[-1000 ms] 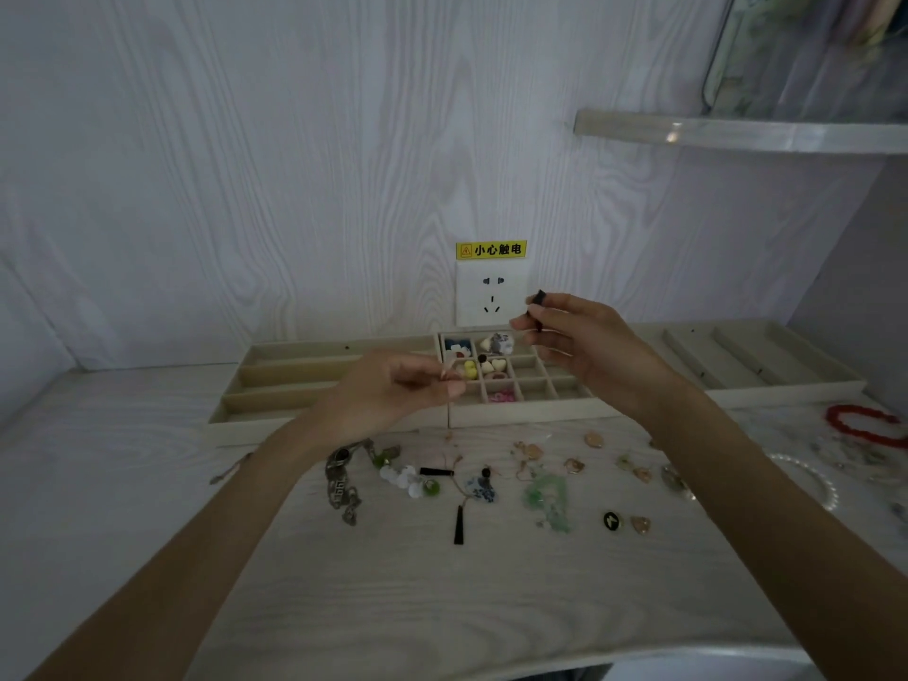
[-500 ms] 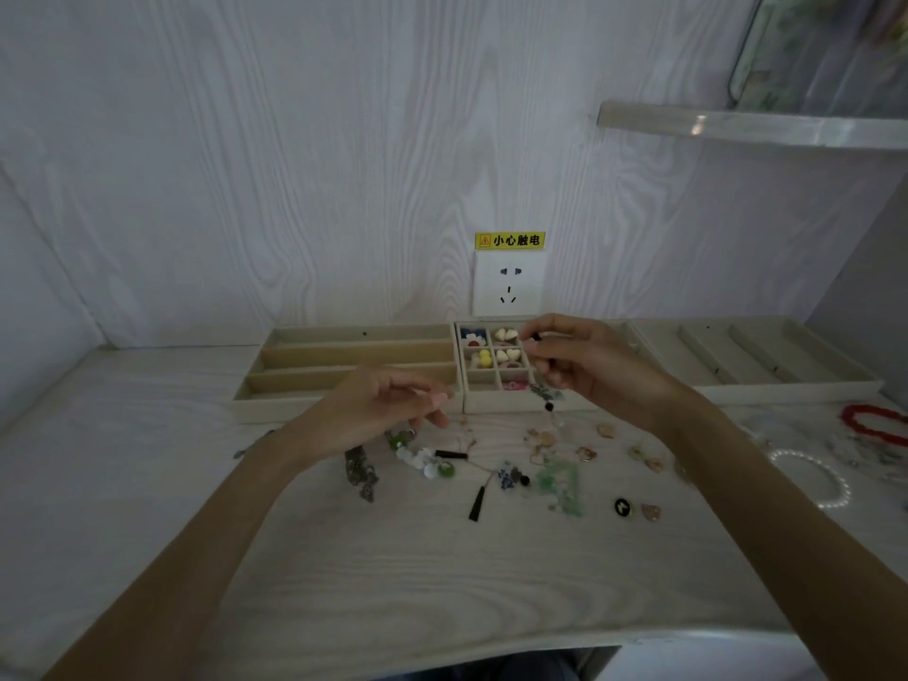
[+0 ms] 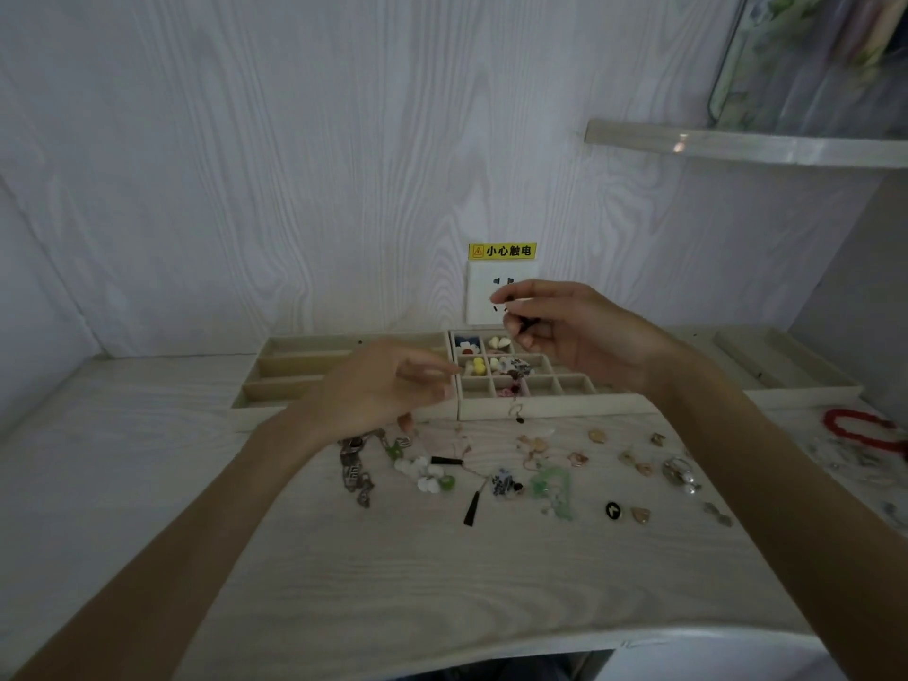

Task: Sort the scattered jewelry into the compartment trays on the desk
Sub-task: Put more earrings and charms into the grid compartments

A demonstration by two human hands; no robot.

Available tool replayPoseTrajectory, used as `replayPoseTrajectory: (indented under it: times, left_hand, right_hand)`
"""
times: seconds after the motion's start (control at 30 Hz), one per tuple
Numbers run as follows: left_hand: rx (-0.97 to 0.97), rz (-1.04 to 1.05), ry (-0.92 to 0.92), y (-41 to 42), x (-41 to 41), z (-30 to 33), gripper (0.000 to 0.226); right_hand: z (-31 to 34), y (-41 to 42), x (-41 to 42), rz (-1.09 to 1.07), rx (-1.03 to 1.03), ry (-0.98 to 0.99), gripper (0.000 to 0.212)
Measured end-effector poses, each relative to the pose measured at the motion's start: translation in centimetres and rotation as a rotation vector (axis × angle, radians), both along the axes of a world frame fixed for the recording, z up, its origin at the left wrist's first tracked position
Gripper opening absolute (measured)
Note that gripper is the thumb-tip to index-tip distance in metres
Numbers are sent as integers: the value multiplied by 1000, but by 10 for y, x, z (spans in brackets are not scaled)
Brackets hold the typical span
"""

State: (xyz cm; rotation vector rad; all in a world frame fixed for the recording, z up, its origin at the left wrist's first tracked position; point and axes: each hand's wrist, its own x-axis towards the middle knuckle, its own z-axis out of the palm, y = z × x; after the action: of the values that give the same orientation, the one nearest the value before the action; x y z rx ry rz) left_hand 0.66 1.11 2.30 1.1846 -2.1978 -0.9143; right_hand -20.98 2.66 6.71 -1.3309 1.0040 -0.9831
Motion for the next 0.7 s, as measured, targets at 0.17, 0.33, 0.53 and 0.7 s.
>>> replayPoseTrajectory:
  times: [0.17, 0.33, 0.53, 0.7]
  left_hand:
    - [-3, -41, 49, -1, -18, 19, 51]
    - [88, -38, 139, -9, -29, 24, 15]
    - [301, -32, 38, -3, -24, 16, 32]
    - [441, -16, 84, 10, -23, -13, 28]
  right_hand:
    - [14, -2, 9, 62, -8, -13, 20]
    - [18, -5, 12, 50, -19, -57, 26]
    - [10, -5, 2, -18, -10, -70, 24]
    - [-8, 0, -5, -105, 46, -69, 21]
